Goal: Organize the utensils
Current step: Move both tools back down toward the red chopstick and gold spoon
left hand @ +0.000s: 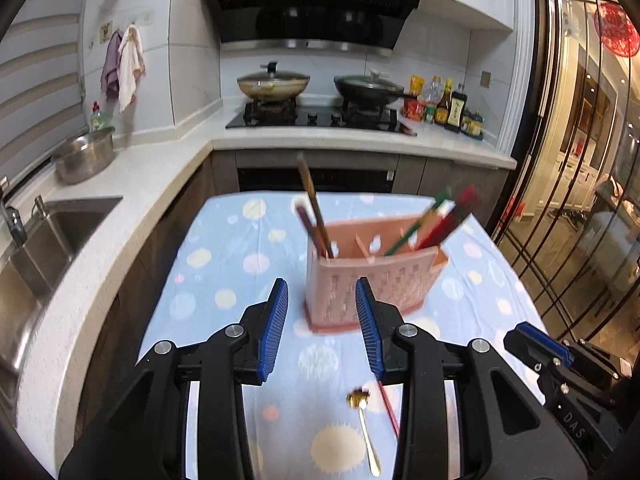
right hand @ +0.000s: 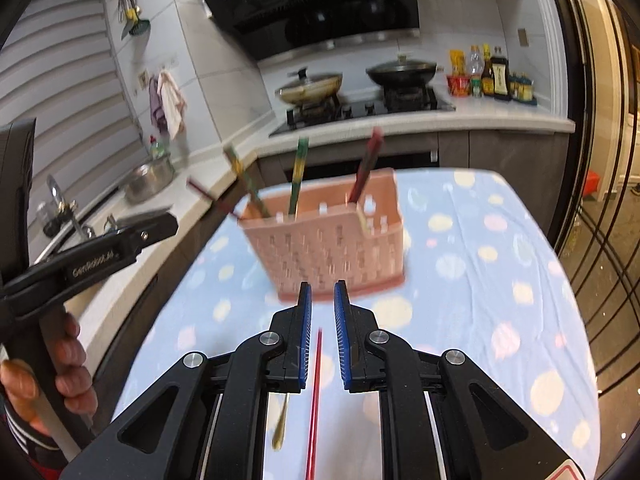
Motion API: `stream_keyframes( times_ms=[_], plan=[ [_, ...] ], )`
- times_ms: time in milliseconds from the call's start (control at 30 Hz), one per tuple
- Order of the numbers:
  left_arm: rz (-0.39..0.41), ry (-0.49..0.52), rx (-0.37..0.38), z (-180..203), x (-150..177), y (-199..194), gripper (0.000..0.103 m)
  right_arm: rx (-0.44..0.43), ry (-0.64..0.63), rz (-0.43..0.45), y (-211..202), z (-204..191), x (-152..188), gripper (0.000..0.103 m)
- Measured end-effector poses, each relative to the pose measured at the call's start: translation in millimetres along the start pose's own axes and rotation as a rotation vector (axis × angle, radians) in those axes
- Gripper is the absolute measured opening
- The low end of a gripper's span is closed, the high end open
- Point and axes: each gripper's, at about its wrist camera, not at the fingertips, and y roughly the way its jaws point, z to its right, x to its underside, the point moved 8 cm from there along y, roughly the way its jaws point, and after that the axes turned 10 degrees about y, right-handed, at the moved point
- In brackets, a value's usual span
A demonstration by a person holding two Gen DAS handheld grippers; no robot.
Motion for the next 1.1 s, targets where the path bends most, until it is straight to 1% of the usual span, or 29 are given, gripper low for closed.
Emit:
stream_keyframes(
  times_ms=[100,233,333,433,467,533,667,700,733,767,800,1000,1100],
  plan=[
    [-0.055,-0.004,0.005,3.9,31.7,5.6,0.035,0.003,0.007,-0.078,3.0,6.7,38.9,0.013],
    [-0.131,-0.017,0.021,8.9,73.6,13.4,0.035,0.037,-0.010,-0.168,8.6,15.4,85.5,0.013],
    [-0.183,-0.018,0.024,13.0,102.8,18.4,0.036,0.045,-0.002,-0.228,12.0,20.9,113.5,0.013],
    [-0.228,-0.014,0.030,18.0,128.2,21.0,0.037,0.065,-0.019,-0.264,13.6,25.7,134.7,0.013],
    [-0.240,-0.012,0.032,20.2,135.1,21.6,0.038,0.064,-0.018,-0.277,14.0,26.5,140.3,0.013],
    [-0.258,-0.010,0.032,22.8,149.0,21.9,0.045,0.066,-0.019,-0.299,15.0,27.9,150.2,0.013],
    [-0.293,0.000,0.029,27.5,172.7,22.2,0.047,0.070,-0.015,-0.335,16.4,30.7,167.1,0.013],
    [-0.302,-0.002,0.029,27.4,177.0,22.8,0.047,0.070,-0.016,-0.341,16.5,31.3,168.8,0.014],
    [-0.310,-0.005,0.032,28.0,181.6,23.1,0.049,0.071,-0.016,-0.346,16.4,31.1,171.5,0.018],
    [-0.317,-0.006,0.032,27.9,184.8,23.2,0.050,0.070,-0.017,-0.348,15.7,30.8,172.8,0.020],
    [-0.323,-0.006,0.026,27.3,188.4,23.0,0.054,0.067,-0.018,-0.348,15.1,30.0,174.0,0.024],
    [-0.343,-0.009,0.016,25.6,197.4,24.2,0.058,0.057,-0.058,-0.364,16.7,20.3,181.5,0.024],
    [-0.348,-0.005,0.016,26.8,199.4,25.0,0.061,0.055,-0.067,-0.376,19.1,18.5,184.7,0.025]
  ],
)
